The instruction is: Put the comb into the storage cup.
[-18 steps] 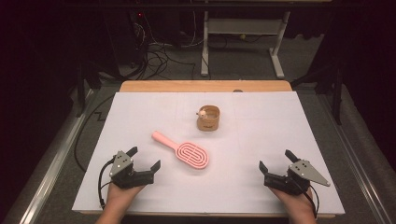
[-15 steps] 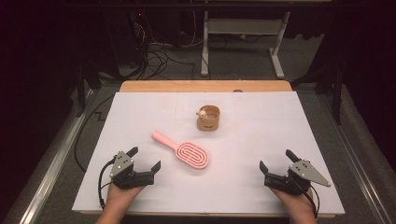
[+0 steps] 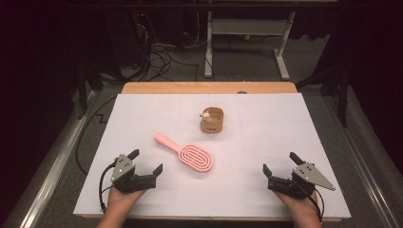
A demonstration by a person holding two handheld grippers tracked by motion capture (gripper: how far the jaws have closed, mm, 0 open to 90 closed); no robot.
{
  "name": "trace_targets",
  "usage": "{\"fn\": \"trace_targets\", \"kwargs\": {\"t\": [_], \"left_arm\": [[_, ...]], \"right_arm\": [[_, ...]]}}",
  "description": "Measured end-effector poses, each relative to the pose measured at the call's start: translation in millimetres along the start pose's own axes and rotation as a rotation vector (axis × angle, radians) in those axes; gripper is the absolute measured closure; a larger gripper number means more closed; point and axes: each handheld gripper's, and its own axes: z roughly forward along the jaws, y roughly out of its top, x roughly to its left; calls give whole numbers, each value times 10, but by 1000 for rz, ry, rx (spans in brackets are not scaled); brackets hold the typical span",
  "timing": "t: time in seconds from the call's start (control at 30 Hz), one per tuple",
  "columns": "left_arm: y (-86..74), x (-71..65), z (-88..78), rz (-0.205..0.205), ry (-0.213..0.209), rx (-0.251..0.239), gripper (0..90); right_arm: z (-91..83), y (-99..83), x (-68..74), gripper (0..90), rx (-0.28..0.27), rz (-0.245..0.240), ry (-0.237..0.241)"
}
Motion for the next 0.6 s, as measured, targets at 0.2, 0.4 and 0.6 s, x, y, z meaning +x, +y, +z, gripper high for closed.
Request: {"fn": "trace_targets", "kwargs": {"t": [0.2,0.4,0.6], "left_arm": [[-13,14,3,-16,-2,6,0],[14,21,-11,-23,-17,12,0],[0,35,-6,-33,-15,15,0]], "right_arm": [[12,0,7,4,3,1,5],[17,0,12,5,7,1,9],[14,0,10,6,7,-1,9]]}}
